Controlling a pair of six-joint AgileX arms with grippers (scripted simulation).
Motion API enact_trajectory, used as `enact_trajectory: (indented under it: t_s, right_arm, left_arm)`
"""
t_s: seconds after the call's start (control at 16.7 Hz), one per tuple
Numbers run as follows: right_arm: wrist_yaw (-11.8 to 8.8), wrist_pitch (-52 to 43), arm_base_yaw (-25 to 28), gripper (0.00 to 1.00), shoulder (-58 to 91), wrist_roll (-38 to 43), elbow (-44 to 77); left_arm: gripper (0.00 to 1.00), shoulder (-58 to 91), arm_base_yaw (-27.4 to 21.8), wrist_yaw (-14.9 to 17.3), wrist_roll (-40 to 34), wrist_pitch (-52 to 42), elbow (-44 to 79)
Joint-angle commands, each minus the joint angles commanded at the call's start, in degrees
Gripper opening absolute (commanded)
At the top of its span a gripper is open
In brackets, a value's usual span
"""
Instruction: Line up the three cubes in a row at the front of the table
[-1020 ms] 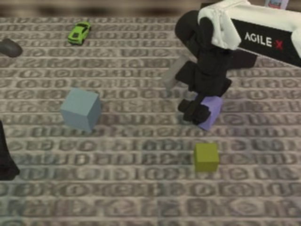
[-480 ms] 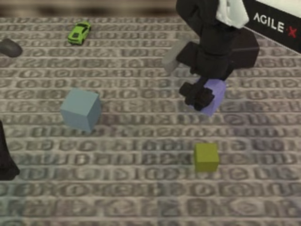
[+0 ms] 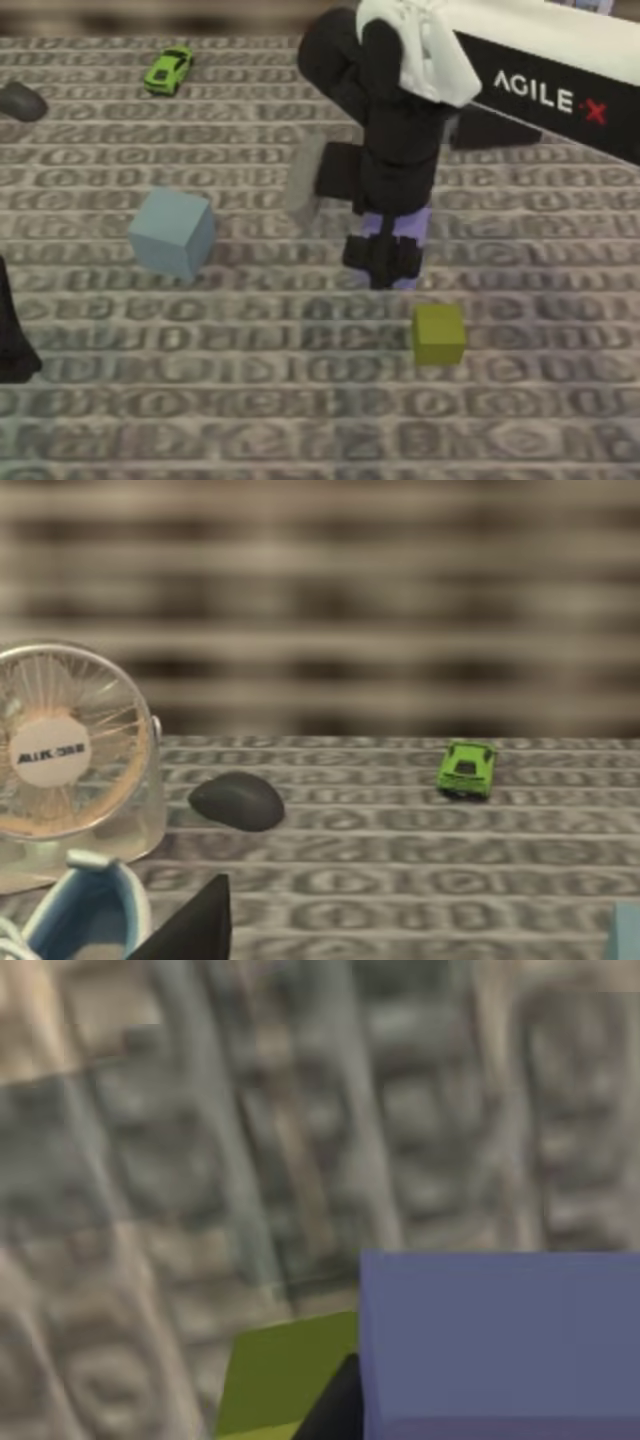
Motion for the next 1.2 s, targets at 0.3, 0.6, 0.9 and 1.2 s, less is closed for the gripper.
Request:
enact_trajectory:
  t_s: [0.3,0.6,0.9,1.2]
  right_arm:
    - [-0.16,0.93,5.97,0.00,-4.18,-6.32,-4.82]
    - [-0.14,1.80,5.64,0.00,-3.76,-6.01,-5.54]
    - [-0.10,11.93,5.94,0.00,-1.96,-6.31,-13.33]
    - [-0.14,15.31,5.94,0.00,-1.23,-6.31,-16.25]
  left_arm:
    - [1.00,0.00,0.00,0.00,0.00,0.00,0.00]
    - [1.00,0.00,0.00,0.00,0.00,0.00,0.00]
    - [1.00,0.00,0.00,0.00,0.00,0.00,0.00]
    - [1.00,0.00,0.00,0.00,0.00,0.00,0.00]
